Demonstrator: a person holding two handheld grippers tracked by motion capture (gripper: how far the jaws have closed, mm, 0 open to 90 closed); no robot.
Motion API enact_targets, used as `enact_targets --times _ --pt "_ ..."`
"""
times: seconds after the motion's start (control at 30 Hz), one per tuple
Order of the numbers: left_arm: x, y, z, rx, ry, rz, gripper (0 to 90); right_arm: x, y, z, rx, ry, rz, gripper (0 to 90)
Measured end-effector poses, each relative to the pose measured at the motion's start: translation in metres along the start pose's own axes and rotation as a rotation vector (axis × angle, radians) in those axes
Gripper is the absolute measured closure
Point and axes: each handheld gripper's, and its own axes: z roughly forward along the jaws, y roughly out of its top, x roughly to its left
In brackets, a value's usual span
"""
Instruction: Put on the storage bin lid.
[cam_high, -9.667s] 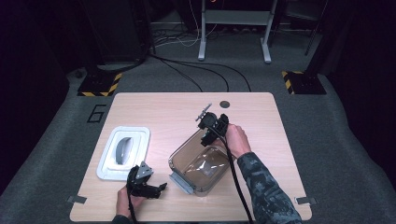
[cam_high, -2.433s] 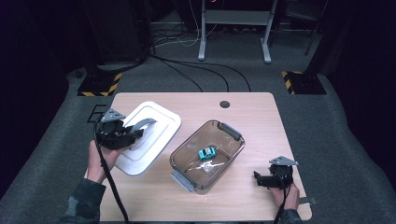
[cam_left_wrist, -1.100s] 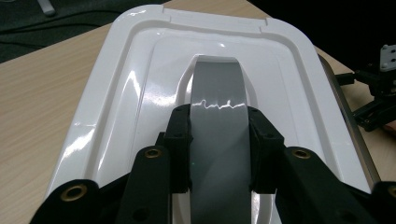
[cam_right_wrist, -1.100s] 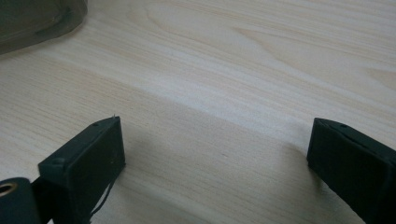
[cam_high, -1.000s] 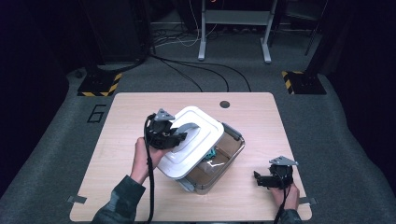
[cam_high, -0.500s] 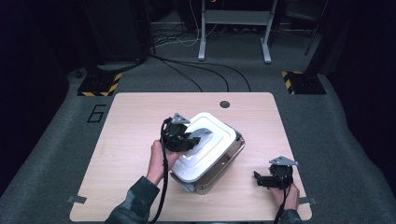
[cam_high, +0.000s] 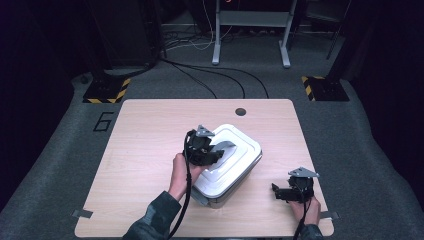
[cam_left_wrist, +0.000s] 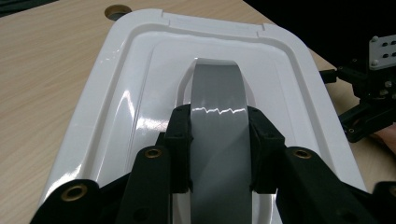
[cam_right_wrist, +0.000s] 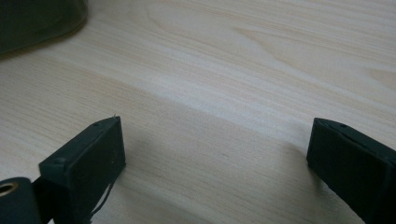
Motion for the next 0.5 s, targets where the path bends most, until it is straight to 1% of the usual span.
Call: enact_targets --times 0.17,0.3,0.37,0.47,0.5 --pt "-0.004 -0.003 0.003 -0.009 0.002 -0.005 66.3 0.0 0.0 0.0 -0.003 0.0 0.004 3.5" --pt "-0.008 -0.006 0.003 -0.01 0.008 0.008 66.2 0.0 0.0 0.0 0.0 0.0 0.001 3.5" --pt "-0.011 -0.007 0.003 -0.01 0.019 0.025 66.1 0.0 0.0 0.0 0.0 -0.003 0.0 3.5" --pt "-0.013 -0.008 0.003 -0.014 0.026 0.028 65.8 0.0 0.0 0.0 -0.002 0.0 -0.001 3.5" --pt "-0.014 -0.009 0.003 -0.007 0.034 0.043 65.6 0.0 0.0 0.0 0.001 -0.004 0.0 3.5"
